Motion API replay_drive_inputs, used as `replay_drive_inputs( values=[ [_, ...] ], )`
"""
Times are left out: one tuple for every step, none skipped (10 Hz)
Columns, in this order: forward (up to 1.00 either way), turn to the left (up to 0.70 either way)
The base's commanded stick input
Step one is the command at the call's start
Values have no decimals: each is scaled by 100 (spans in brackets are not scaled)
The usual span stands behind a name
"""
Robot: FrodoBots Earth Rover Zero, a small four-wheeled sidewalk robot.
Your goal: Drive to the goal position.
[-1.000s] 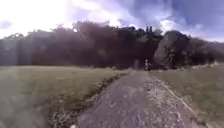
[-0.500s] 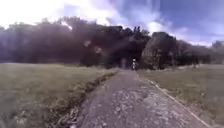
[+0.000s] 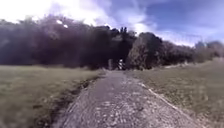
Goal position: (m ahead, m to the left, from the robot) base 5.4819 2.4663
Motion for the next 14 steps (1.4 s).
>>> replay_drive_inputs(
  values=[
    [100,0],
    [100,0],
    [100,0],
    [100,0],
    [100,0],
    [100,0],
    [100,0],
    [100,0],
    [100,0],
    [100,0],
    [100,0],
    [100,0],
    [100,0],
    [100,0]
  ],
)
